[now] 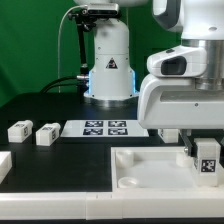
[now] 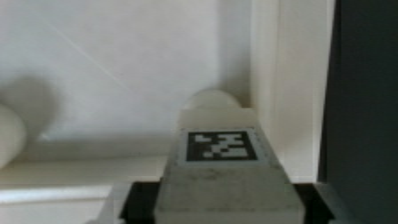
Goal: Assemble one leg
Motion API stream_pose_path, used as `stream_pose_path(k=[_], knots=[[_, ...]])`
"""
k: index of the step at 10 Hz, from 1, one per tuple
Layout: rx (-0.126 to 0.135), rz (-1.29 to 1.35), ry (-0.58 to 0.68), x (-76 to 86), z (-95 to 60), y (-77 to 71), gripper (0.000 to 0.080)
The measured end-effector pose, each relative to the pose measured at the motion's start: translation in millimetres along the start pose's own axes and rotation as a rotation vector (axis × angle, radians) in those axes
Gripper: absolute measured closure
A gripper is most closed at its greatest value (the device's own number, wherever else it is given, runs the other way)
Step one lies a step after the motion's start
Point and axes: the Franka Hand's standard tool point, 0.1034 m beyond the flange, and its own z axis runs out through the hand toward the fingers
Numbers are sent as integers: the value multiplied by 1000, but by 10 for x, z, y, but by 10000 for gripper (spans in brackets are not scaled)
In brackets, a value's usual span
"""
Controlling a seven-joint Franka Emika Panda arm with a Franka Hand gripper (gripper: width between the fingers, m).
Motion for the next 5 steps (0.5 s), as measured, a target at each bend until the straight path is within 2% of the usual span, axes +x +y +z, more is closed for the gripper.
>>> stream_pose_path(k=[2, 3, 5], knots=[[2, 197, -1, -1, 0, -3, 508], [3, 416, -3, -5, -1, -11, 508], [3, 595, -1, -2, -1, -13, 508]])
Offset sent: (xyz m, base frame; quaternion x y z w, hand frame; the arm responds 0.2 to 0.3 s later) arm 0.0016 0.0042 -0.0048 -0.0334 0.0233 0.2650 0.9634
